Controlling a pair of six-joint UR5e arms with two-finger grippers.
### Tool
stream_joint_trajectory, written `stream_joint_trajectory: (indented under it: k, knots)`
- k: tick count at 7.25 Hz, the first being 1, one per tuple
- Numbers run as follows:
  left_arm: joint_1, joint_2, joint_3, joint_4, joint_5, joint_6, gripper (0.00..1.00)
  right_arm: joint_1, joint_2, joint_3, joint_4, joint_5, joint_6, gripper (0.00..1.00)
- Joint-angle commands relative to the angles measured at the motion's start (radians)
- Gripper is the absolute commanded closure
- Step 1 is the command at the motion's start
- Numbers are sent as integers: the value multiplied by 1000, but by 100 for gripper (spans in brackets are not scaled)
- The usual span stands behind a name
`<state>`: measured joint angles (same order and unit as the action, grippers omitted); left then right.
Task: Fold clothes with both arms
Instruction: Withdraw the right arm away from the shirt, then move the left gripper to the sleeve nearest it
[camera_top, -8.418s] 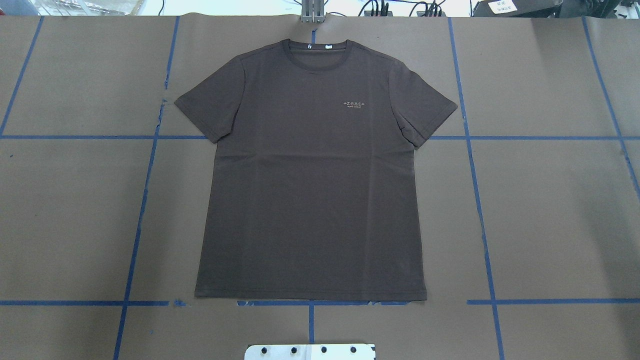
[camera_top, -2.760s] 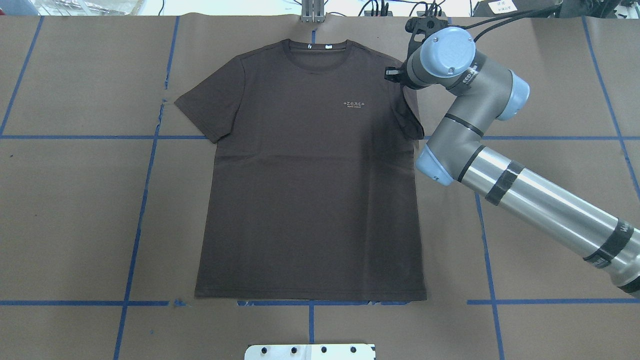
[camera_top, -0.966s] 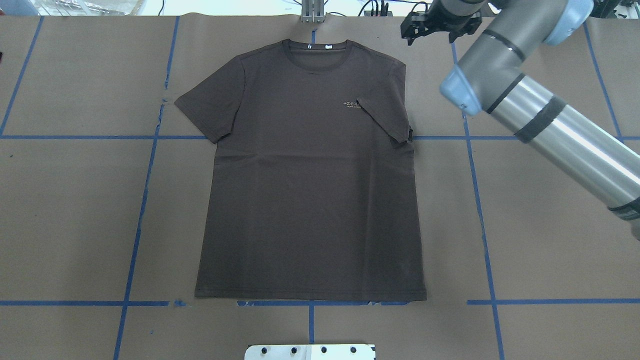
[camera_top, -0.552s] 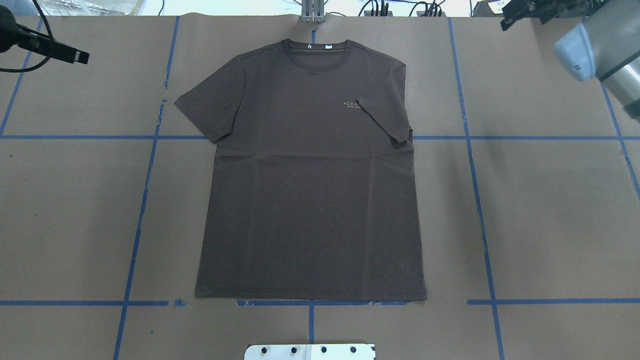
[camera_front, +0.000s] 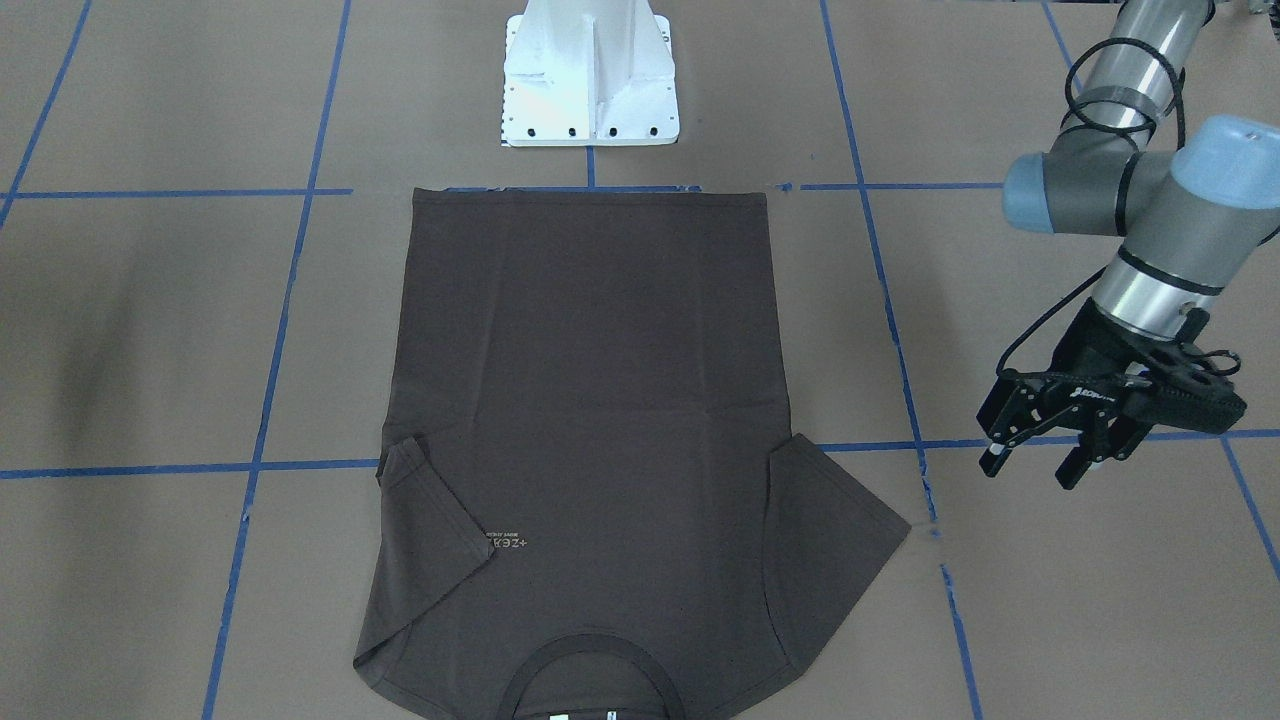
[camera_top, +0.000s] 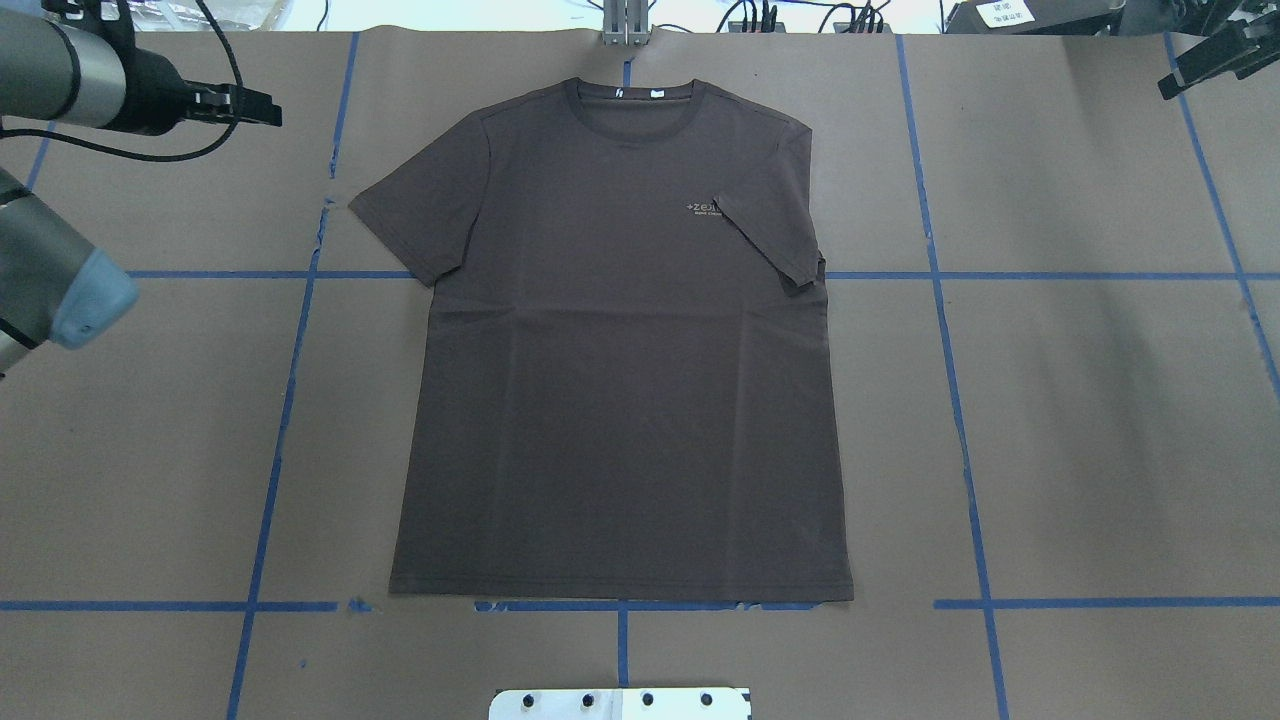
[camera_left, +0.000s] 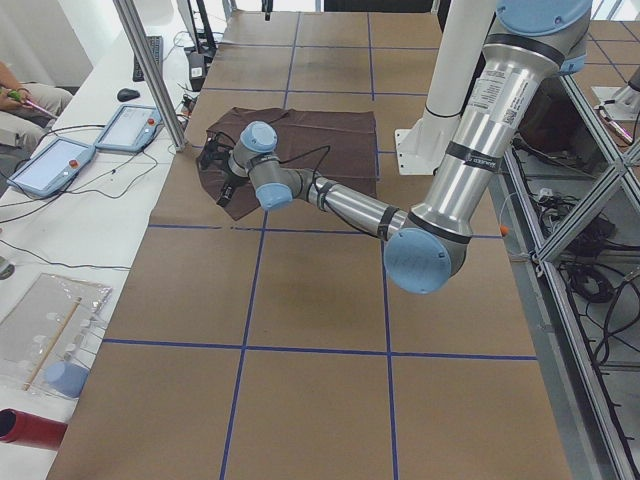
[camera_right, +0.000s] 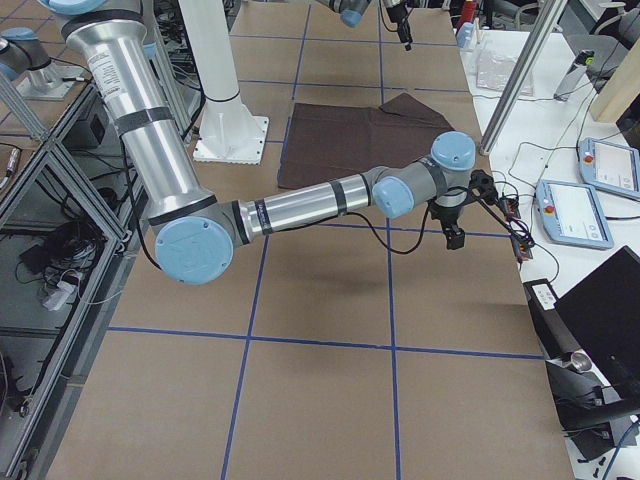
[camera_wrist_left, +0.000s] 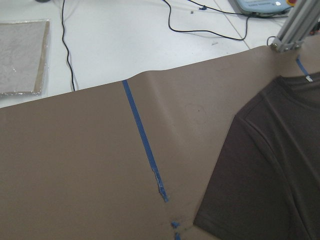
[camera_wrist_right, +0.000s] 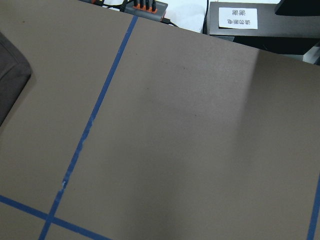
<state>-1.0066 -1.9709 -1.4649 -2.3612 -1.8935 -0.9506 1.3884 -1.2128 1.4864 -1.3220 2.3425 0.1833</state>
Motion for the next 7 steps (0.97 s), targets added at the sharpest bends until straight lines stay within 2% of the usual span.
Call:
stream_joint_trajectory:
  k: [1, 2, 3, 7]
  knots:
    - [104, -69, 203, -137, 155, -112, 33, 7, -20, 20, 1, -5, -5, 0]
    - [118, -92, 284, -198, 160, -114, 38, 7, -27, 26, 1, -3, -5, 0]
    - [129, -101, 319, -216, 178, -114, 43, 6, -27, 26, 1, -5, -5, 0]
    - [169, -118, 350, -227, 180, -114, 45, 6, -24, 25, 0, -11, -2, 0]
